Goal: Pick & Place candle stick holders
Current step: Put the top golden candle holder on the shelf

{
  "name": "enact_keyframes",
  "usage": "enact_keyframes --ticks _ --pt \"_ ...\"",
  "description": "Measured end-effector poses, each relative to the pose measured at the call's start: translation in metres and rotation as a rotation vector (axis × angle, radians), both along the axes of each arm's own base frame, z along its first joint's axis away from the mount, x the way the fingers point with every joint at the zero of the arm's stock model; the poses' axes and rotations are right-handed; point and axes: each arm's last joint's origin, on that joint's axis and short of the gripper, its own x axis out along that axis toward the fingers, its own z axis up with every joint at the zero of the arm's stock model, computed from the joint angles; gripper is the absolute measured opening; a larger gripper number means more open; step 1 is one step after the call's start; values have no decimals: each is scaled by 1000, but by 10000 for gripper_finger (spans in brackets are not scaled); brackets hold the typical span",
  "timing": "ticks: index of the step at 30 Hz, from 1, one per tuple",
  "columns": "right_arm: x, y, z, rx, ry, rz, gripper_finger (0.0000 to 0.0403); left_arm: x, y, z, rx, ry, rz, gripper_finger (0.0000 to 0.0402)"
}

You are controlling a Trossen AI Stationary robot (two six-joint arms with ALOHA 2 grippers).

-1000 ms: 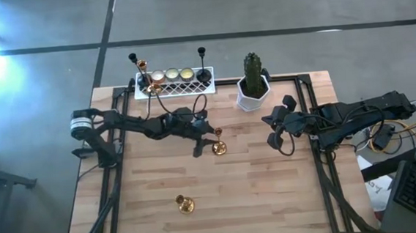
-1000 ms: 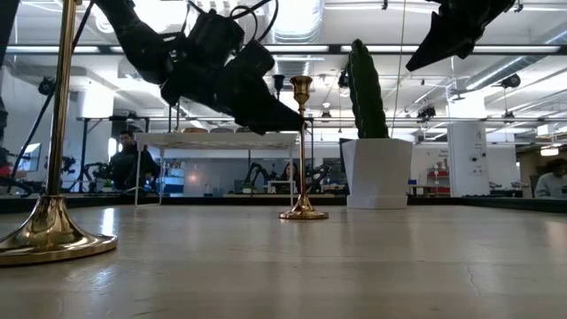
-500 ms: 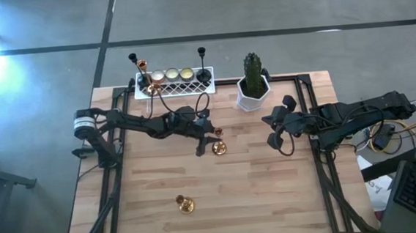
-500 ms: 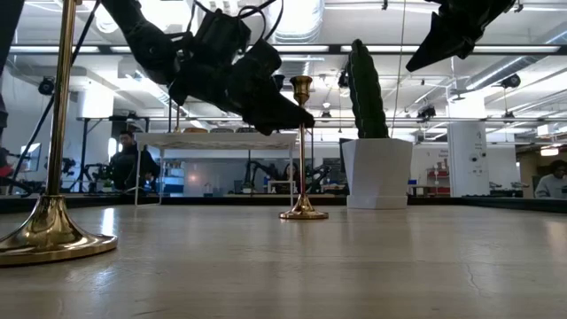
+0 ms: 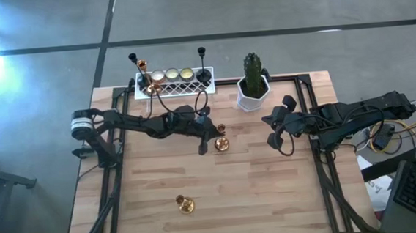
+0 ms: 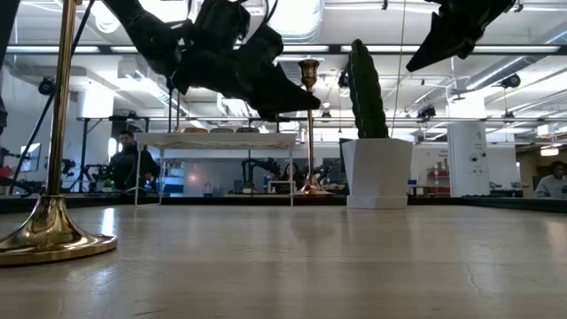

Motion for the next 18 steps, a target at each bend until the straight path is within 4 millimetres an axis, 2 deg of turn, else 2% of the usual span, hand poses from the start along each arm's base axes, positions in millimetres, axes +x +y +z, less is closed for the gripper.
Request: enact_keyframes --ticks 6,13,18 --pt "0 0 0 -10 7 8 8 -2 4 20 12 -13 156 20" --pt "0 0 0 -13 9 11 8 -12 7 59 9 -77 342 20" --pt "0 0 0 -12 7 11 8 -21 12 94 82 -120 528 20"
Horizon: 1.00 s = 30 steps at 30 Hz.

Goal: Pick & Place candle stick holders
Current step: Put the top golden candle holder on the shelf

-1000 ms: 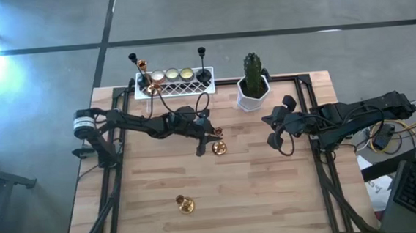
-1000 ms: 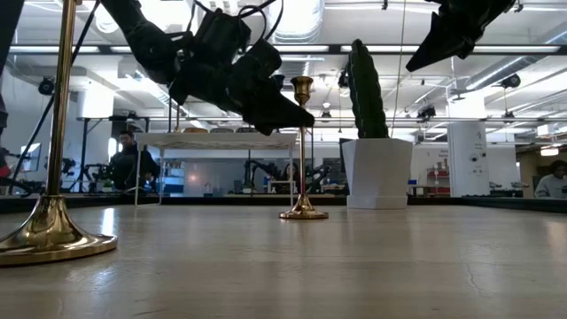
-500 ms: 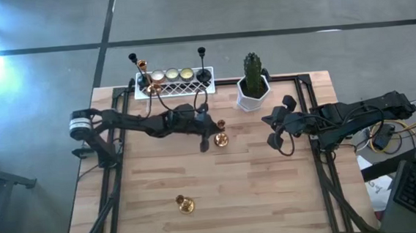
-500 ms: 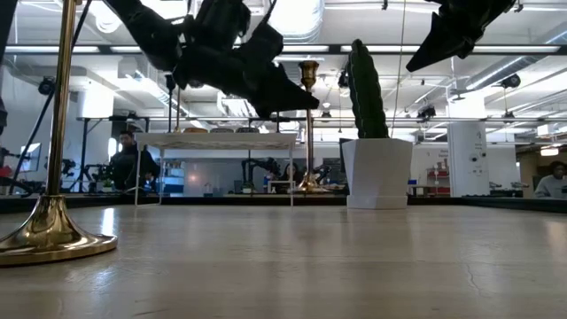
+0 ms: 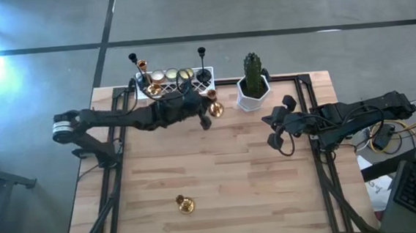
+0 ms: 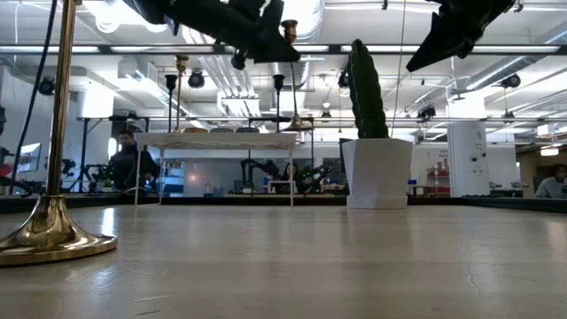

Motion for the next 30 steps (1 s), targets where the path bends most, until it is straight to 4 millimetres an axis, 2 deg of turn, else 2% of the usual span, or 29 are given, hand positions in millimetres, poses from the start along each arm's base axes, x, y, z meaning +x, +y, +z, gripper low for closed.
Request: enact_keyframes --ticks 6,13,26,30 --pt "0 0 0 0 0 0 8 -3 7 22 86 3 164 20" --pt "0 0 -4 1 12 -1 8 -9 24 25 102 13 330 20" --pt "0 0 -8 0 20 -2 8 -20 57 35 41 4 440 20" --pt "0 0 -8 0 18 -2 8 -23 66 37 11 -7 427 20"
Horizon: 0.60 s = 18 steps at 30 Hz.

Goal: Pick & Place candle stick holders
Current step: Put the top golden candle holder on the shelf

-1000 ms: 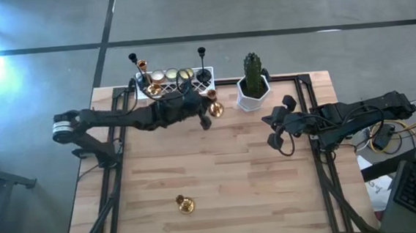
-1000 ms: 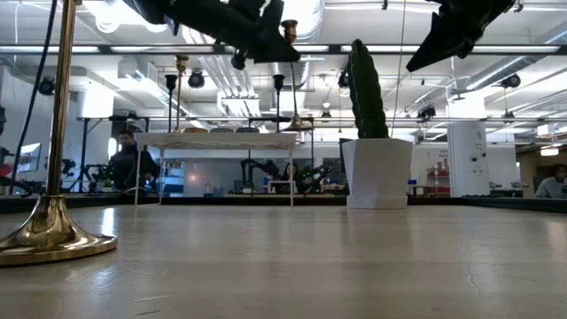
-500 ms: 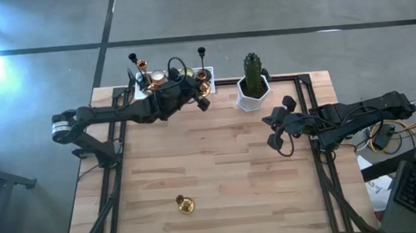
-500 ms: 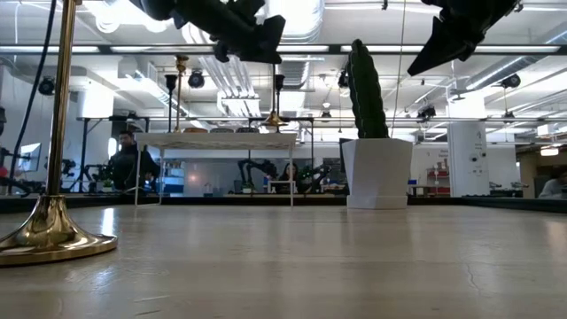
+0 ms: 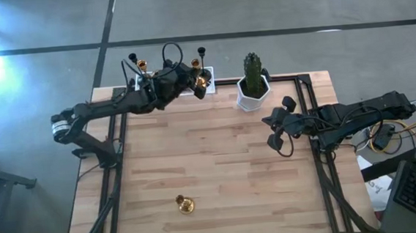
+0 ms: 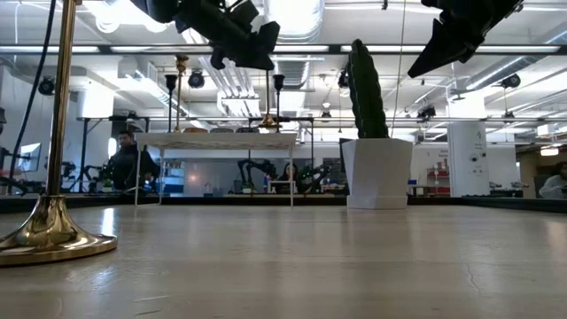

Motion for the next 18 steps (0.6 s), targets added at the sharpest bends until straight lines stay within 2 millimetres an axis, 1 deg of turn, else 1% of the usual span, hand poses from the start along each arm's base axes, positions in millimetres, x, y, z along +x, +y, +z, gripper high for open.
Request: enact_keyframes --ticks 9,18 --pt "0 0 0 0 -2 0 8 -7 15 -6 -71 2 12 20" --pt "0 0 0 1 -6 0 8 -10 20 -8 -93 10 11 20"
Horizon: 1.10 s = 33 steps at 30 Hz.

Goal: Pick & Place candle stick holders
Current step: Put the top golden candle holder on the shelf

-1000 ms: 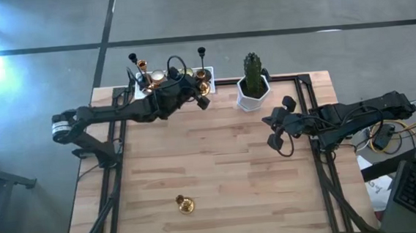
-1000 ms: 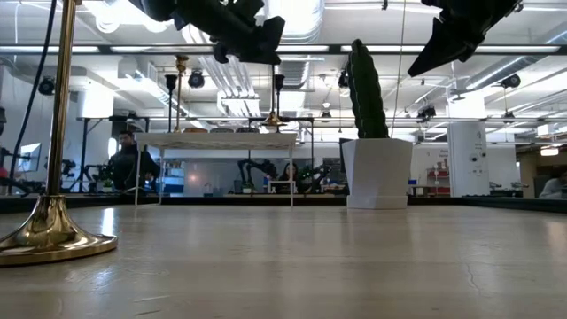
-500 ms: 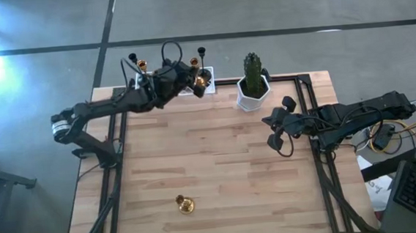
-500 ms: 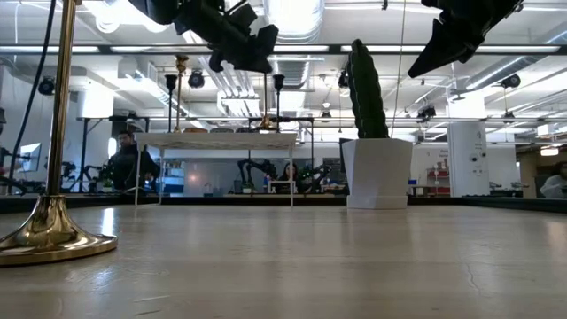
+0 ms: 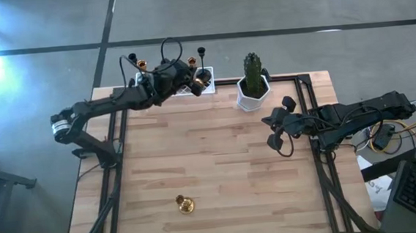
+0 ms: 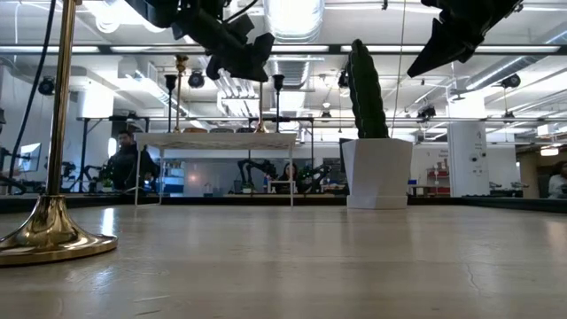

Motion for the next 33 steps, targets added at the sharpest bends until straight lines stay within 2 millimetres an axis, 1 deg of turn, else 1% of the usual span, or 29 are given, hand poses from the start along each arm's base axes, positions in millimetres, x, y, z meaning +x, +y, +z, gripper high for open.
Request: enact_keyframes --ticks 7,26,28,33 --pt "0 0 0 0 -2 0 8 -2 3 -3 -23 19 15 20" --pt "0 0 0 0 -3 0 8 -2 4 -4 -31 20 -5 21" --pt "0 0 0 1 -4 0 8 -3 4 -4 -30 20 -3 33" --pt "0 0 0 1 -5 0 8 -4 6 -4 -31 22 1 96"
